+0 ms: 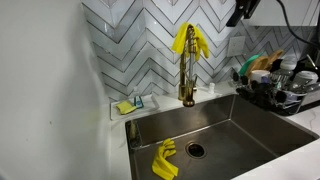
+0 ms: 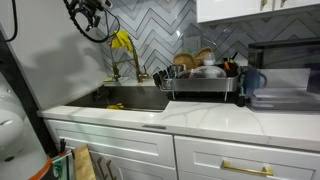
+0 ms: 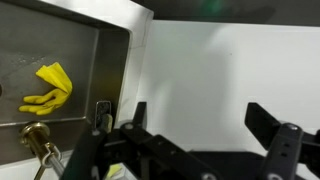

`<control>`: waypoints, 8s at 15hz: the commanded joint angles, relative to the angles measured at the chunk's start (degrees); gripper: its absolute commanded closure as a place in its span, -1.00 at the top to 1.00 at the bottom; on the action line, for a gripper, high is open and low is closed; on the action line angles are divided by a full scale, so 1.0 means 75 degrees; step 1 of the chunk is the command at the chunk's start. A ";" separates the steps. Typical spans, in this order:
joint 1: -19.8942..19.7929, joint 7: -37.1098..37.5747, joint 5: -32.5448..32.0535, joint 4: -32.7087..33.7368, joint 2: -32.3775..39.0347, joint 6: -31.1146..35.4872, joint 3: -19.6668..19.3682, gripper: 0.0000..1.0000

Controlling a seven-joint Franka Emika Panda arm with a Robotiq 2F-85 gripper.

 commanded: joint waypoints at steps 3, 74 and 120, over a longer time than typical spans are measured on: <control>0.0800 -0.0403 -0.1184 0.0184 0.0502 -0.0571 0.0742 1.00; 0.2954 -0.3657 -0.8320 -0.4099 0.2573 0.7701 0.1849 1.00; 0.3966 0.0462 -0.8644 -0.3852 0.5766 1.3050 -0.0309 0.12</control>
